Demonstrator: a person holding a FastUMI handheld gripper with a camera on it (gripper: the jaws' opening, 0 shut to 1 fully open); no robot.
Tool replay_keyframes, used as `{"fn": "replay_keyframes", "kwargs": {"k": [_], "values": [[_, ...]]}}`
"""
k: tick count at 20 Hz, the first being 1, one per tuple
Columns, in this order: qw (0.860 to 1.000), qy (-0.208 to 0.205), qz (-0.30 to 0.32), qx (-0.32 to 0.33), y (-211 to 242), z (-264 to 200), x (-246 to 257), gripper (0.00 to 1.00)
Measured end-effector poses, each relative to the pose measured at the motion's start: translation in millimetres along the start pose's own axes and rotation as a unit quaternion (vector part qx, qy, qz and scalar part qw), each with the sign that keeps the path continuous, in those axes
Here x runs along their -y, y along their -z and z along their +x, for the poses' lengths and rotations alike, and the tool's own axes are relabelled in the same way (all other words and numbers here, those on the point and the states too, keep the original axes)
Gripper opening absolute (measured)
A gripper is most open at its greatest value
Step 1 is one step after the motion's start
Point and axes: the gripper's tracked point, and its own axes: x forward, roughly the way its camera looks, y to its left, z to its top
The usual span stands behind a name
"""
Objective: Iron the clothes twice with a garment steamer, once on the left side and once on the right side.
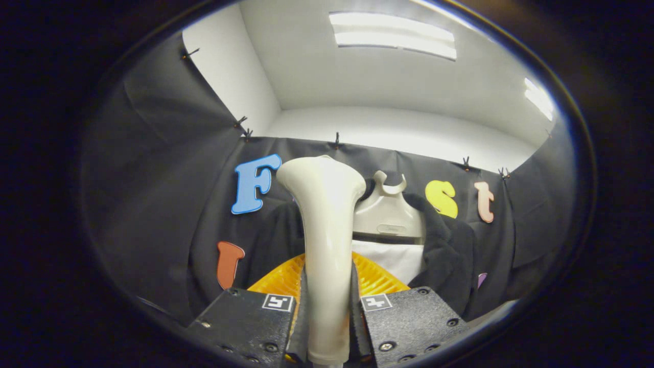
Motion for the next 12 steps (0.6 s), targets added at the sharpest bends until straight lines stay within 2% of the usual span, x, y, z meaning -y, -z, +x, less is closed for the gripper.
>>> {"fn": "replay_keyframes", "kwargs": {"k": [5,12], "values": [[1.000,0.006,-0.016,-0.011,12.8,10.8,-8.4,0.35],[0.999,0.007,-0.026,-0.031,41.7,-11.0,-4.6,0.35]]}}
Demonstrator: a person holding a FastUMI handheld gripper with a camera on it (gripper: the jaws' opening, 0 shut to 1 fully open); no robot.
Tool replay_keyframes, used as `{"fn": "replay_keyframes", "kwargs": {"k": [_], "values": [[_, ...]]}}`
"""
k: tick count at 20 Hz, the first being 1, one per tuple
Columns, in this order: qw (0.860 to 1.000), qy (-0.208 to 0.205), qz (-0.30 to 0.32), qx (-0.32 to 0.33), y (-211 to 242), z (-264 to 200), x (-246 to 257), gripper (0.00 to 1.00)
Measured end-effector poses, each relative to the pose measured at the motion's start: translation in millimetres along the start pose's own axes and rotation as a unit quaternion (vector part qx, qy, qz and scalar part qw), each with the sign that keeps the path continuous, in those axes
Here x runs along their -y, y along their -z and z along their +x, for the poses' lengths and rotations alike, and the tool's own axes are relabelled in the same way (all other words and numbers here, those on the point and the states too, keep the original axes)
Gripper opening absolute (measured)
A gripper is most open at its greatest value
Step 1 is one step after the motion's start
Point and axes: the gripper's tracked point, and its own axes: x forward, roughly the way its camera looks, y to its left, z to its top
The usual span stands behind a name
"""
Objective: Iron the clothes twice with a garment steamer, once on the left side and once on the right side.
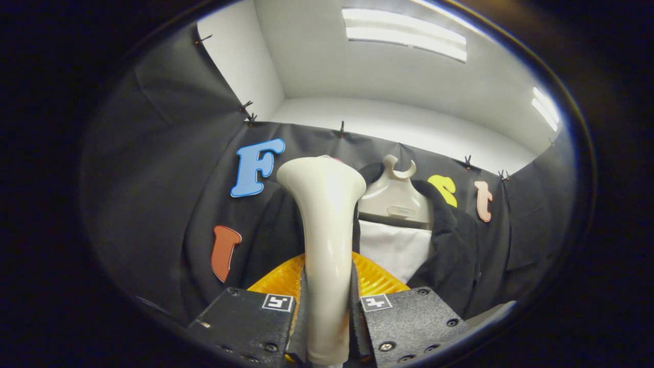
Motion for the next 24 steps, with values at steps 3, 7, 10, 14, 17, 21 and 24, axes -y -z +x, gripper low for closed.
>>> {"fn": "replay_keyframes", "kwargs": {"k": [3,7,10,14,17,21,24], "values": [[0.999,-0.001,0.004,-0.034,27.0,-14.8,4.3,0.35],[0.999,-0.002,0.006,-0.054,47.3,-29.3,12.7,0.35],[0.997,-0.001,0.006,-0.073,63.9,-37.4,18.5,0.35],[0.996,-0.006,0.009,-0.088,78.7,-50.6,19.5,0.35],[0.995,-0.013,0.005,-0.096,90.4,-60.7,16.3,0.35],[0.993,-0.022,0.000,-0.114,109.7,-74.1,11.9,0.35],[0.991,-0.027,-0.003,-0.133,127.5,-83.0,10.6,0.35]]}}
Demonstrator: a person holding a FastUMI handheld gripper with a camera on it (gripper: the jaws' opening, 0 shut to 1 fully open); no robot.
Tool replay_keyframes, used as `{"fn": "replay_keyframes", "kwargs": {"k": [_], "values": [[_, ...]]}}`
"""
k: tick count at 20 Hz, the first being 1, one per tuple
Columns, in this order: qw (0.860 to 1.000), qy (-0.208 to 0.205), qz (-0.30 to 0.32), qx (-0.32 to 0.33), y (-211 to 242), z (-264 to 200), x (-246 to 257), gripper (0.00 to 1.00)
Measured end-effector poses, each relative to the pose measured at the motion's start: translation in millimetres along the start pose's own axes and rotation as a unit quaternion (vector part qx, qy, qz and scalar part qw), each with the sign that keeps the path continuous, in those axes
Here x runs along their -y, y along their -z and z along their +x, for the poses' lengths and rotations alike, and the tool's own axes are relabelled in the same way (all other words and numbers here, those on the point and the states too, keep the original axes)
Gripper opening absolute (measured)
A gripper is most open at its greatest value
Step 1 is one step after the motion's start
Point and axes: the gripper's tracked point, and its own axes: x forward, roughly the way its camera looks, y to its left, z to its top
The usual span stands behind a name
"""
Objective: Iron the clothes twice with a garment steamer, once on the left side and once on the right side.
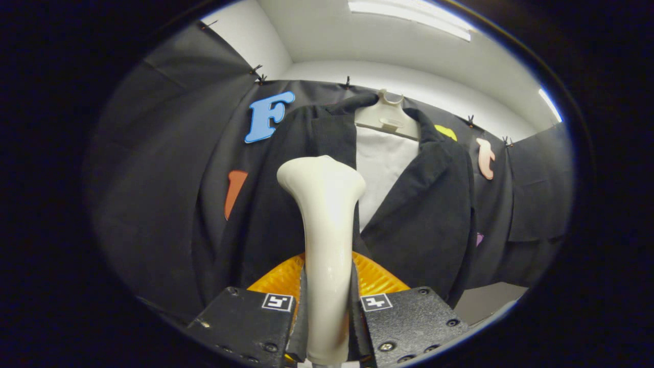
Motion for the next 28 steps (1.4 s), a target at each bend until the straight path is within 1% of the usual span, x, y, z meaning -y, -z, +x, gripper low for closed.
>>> {"fn": "replay_keyframes", "kwargs": {"k": [2,7,21,28], "values": [[1.000,-0.004,-0.001,-0.014,11.8,-2.7,-0.5,0.35],[1.000,-0.008,-0.005,-0.021,22.3,-10.1,-0.8,0.35],[0.997,-0.019,-0.016,-0.074,75.3,-39.6,-7.0,0.35],[0.992,-0.023,-0.012,-0.123,113.3,-48.3,-9.8,0.35]]}}
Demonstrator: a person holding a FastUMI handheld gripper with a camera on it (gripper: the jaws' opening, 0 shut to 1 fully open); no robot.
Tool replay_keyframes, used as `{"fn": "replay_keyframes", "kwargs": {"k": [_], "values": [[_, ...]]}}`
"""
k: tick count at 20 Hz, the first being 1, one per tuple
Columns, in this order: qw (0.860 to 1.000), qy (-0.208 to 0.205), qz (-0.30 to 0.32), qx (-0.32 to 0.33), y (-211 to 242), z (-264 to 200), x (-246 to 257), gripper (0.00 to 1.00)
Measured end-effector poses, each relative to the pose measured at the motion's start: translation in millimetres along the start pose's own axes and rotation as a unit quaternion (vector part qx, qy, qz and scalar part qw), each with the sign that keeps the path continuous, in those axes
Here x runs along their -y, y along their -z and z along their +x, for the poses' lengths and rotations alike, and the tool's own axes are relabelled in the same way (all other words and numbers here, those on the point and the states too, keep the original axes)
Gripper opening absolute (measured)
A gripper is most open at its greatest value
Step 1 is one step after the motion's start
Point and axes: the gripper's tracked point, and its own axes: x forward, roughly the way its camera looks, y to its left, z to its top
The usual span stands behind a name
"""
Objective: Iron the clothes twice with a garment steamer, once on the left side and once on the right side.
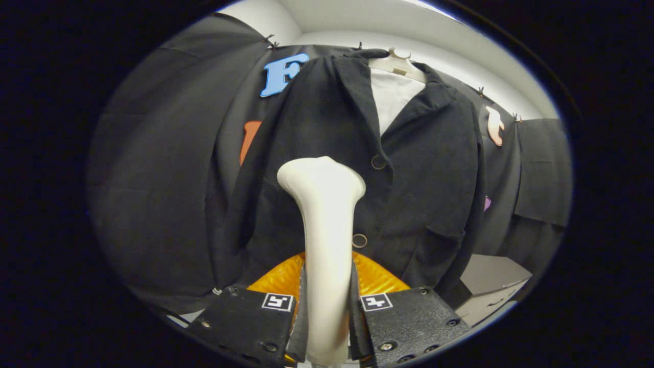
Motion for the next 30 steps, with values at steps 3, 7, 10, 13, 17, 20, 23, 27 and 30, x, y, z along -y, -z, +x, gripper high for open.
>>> {"fn": "replay_keyframes", "kwargs": {"k": [3,7,10,13,17,20,23,27,30], "values": [[1.000,-0.004,0.000,-0.017,13.5,-1.5,-1.3,0.35],[0.999,-0.007,-0.004,-0.036,30.3,-5.2,-3.7,0.35],[0.999,-0.011,-0.005,-0.052,43.0,-6.6,-6.4,0.35],[0.997,-0.022,0.001,-0.080,60.4,-9.7,-12.5,0.35],[0.994,-0.027,-0.003,-0.101,80.1,-13.4,-18.0,0.35],[0.991,-0.036,-0.005,-0.129,104.8,-15.3,-19.9,0.35],[0.988,-0.039,-0.011,-0.151,123.3,-20.2,-17.7,0.35],[0.983,-0.044,-0.017,-0.177,147.0,-22.2,-18.0,0.35],[0.977,-0.055,-0.015,-0.205,169.8,-32.3,-16.7,0.35]]}}
